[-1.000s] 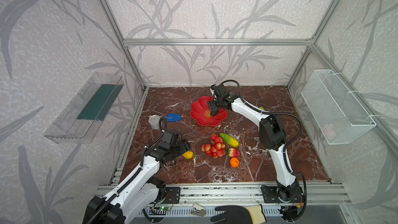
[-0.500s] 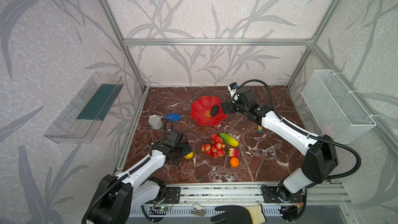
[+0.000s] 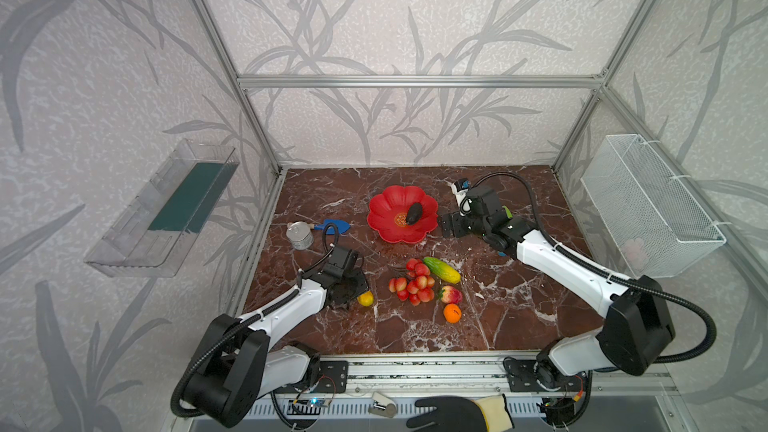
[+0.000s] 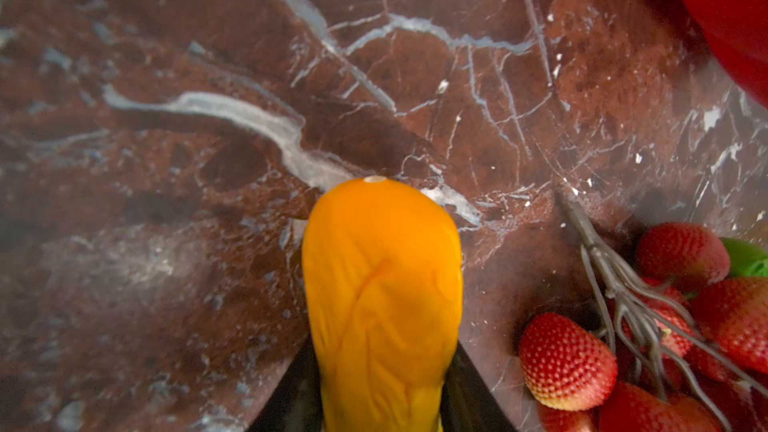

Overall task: Place and organize the fake fruits in the fruit bowl
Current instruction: 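Grasp the yellow papaya with the left gripper while the right gripper withdraws, then lower the papaya into the bowl beside the avocado and open the left gripper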

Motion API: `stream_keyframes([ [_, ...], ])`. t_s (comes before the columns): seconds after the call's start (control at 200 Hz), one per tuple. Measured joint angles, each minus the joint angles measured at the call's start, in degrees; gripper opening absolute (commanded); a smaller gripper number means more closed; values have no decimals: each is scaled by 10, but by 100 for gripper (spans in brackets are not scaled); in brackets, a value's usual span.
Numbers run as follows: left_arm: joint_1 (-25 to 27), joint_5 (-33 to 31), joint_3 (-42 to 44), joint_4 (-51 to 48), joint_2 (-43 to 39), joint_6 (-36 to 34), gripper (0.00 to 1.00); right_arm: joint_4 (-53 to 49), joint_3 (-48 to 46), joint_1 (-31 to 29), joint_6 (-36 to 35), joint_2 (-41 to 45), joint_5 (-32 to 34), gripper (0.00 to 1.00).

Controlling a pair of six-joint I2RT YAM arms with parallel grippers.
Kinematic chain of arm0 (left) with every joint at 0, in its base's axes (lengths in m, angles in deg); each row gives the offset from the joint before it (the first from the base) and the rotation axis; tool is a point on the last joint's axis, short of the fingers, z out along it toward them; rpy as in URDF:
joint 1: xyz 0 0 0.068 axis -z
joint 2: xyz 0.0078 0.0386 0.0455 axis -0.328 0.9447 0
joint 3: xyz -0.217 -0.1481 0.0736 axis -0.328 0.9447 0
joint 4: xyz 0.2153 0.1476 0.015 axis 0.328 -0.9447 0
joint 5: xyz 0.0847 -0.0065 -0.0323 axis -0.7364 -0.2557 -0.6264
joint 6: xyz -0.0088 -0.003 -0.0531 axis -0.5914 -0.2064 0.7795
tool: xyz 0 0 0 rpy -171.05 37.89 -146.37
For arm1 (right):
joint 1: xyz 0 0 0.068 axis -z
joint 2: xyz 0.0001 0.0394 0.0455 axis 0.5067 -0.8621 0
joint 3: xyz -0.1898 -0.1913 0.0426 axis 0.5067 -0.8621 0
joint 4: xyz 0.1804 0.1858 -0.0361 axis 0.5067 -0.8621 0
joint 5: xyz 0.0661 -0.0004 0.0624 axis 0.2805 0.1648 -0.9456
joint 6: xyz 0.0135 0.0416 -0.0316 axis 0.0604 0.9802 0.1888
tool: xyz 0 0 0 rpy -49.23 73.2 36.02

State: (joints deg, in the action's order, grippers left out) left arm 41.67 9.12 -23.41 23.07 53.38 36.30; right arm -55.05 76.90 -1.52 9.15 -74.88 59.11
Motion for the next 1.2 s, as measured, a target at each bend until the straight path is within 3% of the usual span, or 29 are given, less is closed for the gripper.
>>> stream_keyframes([
  [0.175,0,-17,-57,-30,-2,-44,35,1,-13,4,12,0,-13,100],
  [0.445,0,-53,-240,-67,33,-162,35,1,-43,14,27,8,-28,100],
  [0.83,0,-49,-641,-153,364,-326,36,-1,-132,30,32,101,-51,99],
  [1.2,2,-29,-829,-228,583,-346,35,-30,-155,32,35,150,-52,99],
])
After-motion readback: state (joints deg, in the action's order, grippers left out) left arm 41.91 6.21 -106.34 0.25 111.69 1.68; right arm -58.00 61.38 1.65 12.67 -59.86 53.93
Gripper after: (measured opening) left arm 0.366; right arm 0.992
